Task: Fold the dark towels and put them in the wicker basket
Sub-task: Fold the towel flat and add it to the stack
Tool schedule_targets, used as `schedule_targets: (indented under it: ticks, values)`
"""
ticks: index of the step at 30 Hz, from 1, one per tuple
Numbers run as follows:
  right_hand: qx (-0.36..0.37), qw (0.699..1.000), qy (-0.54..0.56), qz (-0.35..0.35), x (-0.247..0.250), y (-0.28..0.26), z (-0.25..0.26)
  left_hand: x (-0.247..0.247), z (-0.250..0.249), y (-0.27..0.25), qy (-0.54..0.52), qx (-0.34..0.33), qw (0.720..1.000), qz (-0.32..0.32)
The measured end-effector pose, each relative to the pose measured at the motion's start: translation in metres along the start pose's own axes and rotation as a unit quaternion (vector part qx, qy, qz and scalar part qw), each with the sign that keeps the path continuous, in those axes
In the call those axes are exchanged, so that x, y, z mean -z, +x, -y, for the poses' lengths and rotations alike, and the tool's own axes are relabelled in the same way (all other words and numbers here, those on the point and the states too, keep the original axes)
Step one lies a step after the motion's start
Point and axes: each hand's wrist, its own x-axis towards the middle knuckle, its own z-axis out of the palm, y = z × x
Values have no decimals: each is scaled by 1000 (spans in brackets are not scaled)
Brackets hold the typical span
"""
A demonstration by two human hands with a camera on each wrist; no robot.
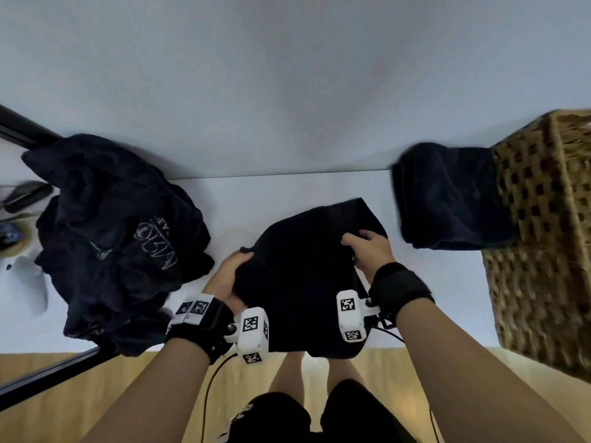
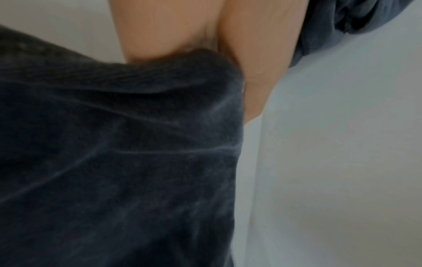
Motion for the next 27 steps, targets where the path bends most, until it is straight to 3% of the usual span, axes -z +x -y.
schedule_targets:
  ticks: [3,8,13,16,20,22,25,27]
  values:
    - [-9,996,83,19,7,-12,14,4,-5,-4,-53,-36,998,13]
    - [-14,978,194,70,22,-39,46,-1,-25,-20,4,-3,1000,1]
    - [30,976,205,67,33,-50,63,-10,-44,-36,22,-91,996,4]
    - [121,981,145,38,39,-48,66,-15,-51,-45,14,-128,991,34]
    - [207,978,27,18,45,-51,61,-15,-53,-46,-4,-273,962,-6]
    - [220,975,-2,-7,47,-52,55,-9,-54,-43,25,-313,949,-23]
    - [202,979,-21,-33,46,-50,39,6,-48,-30,109,-297,948,-37]
    - [179,979,-94,-37,42,-46,28,15,-41,-19,260,-274,923,-76]
